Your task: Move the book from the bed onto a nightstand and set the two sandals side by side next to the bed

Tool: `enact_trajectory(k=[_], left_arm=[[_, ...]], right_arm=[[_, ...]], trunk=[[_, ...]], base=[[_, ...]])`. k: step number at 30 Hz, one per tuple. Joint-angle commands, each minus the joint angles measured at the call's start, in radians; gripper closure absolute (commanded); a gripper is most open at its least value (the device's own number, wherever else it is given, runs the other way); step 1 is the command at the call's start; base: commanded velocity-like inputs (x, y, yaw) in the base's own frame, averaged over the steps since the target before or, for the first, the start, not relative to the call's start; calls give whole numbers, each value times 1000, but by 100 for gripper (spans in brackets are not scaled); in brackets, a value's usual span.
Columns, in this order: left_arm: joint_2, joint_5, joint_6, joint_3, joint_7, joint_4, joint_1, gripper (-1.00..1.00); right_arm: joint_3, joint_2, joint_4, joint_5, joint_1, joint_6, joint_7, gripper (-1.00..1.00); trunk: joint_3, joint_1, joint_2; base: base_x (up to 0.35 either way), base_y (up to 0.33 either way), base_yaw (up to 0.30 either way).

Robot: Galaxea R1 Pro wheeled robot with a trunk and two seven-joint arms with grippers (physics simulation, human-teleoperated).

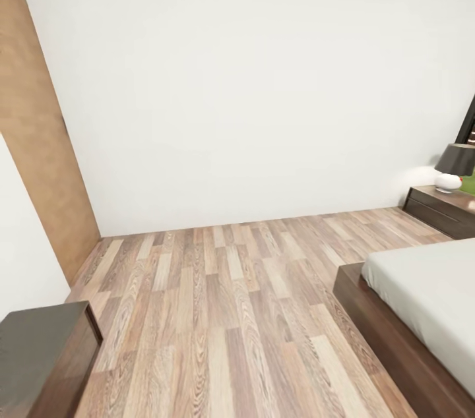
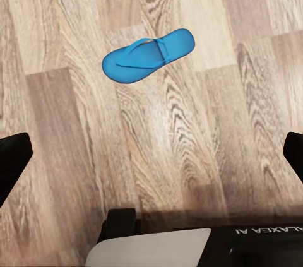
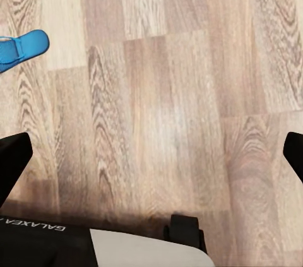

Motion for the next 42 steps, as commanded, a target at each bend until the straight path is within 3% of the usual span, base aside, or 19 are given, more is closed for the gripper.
enact_trajectory(k=[1, 9, 25, 33, 42], left_arm=[[0, -1, 5, -1, 0, -2, 0, -100], [-1, -1, 5, -1, 0, -2, 0, -100], [0, -1, 4, -1, 0, -2, 0, -100], [-1, -2, 2, -2, 0, -2, 0, -100], [-10, -1, -89, -1, 9, -2, 0, -100]], right_arm=[[-2, 0, -2, 0, 0, 7, 3, -100], [-4, 0, -2, -1, 0, 8, 2, -100], [-4, 0, -2, -1, 0, 9, 3, -100], [-4, 0, -2, -1, 0, 9, 2, -100], [-3, 0, -2, 0, 0, -18, 2, -100]], trunk=[[-1, 0, -1], [-1, 0, -1], [-1, 0, -1], [-1, 0, -1], [-1, 0, -1]], base=[[91, 183, 0], [25, 52, 52], [20, 6, 228], [120, 165, 199], [114, 30, 134]])
